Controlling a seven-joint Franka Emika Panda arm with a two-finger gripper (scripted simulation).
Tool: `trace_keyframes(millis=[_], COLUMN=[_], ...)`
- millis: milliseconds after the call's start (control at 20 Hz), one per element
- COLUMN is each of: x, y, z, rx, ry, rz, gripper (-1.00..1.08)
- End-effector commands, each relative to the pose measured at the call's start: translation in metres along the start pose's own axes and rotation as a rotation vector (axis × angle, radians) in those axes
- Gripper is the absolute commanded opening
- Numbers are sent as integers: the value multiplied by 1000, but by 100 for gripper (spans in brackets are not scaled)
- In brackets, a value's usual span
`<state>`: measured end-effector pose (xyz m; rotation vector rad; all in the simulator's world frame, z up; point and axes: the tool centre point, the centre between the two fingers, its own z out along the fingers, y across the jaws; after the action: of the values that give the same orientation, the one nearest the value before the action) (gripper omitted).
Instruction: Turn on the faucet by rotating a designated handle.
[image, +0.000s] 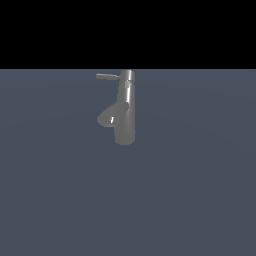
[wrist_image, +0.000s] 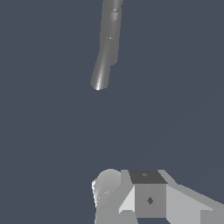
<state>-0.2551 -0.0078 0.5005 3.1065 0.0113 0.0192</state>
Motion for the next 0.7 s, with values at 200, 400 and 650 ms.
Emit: trace_keyframes(millis=[200, 400, 650], x=[2, 7, 7], y=[3, 9, 9], z=[2, 7, 7], rx=[0, -1, -1], ry=[-2, -6, -6], rz=[16, 49, 51], gripper=[-100, -100, -100])
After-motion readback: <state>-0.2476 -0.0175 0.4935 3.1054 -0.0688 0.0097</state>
